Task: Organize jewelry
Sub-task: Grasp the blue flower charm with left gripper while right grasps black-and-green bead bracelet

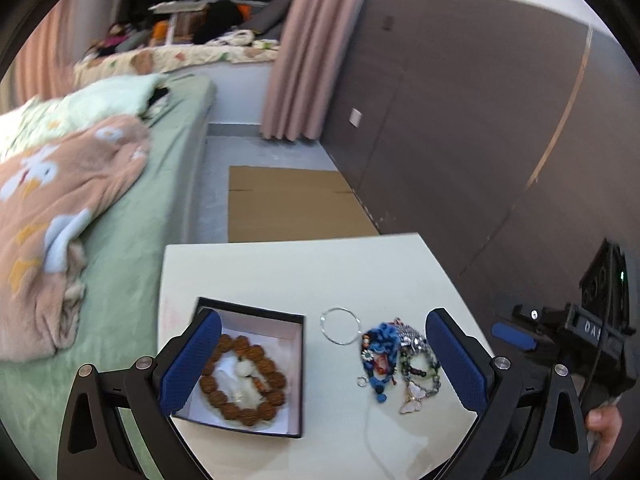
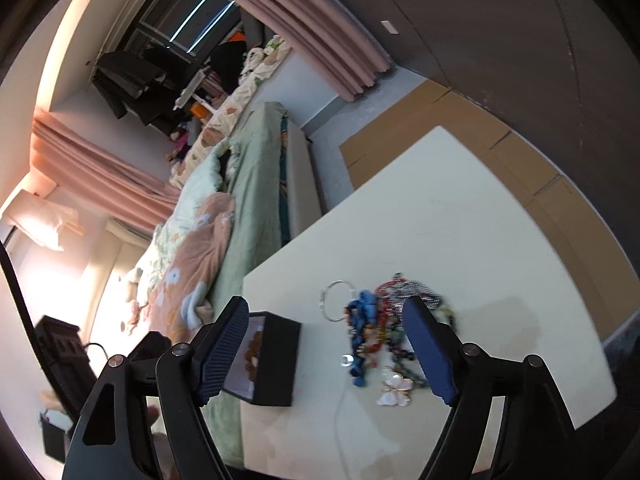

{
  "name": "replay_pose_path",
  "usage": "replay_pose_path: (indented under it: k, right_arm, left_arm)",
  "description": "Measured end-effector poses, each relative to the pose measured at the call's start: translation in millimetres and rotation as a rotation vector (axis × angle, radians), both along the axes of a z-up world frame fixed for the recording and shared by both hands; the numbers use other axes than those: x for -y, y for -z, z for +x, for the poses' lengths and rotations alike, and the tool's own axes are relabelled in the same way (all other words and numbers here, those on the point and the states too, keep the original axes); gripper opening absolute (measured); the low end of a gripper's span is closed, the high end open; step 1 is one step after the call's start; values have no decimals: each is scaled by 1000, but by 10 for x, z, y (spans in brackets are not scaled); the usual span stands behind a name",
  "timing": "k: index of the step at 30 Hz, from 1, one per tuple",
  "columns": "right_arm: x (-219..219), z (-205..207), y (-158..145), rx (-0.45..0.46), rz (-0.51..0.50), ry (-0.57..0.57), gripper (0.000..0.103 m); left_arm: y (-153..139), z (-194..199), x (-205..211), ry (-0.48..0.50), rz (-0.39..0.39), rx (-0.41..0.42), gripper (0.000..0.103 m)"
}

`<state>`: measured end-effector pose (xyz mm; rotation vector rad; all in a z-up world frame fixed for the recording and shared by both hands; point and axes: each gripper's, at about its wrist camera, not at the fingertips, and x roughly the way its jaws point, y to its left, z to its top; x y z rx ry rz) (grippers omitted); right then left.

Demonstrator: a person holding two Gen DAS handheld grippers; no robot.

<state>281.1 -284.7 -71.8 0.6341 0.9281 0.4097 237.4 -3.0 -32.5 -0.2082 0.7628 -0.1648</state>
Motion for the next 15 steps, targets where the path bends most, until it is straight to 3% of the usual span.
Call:
replay_pose_path:
  k: [5, 15]
  right_arm:
    - [162, 27, 175, -88, -14, 22, 80]
    - [398, 66, 504, -238, 7, 44, 79]
  left_arm:
    - [73, 103, 320, 88, 59, -40, 89]
    - [275, 340, 767, 169, 139, -87, 86]
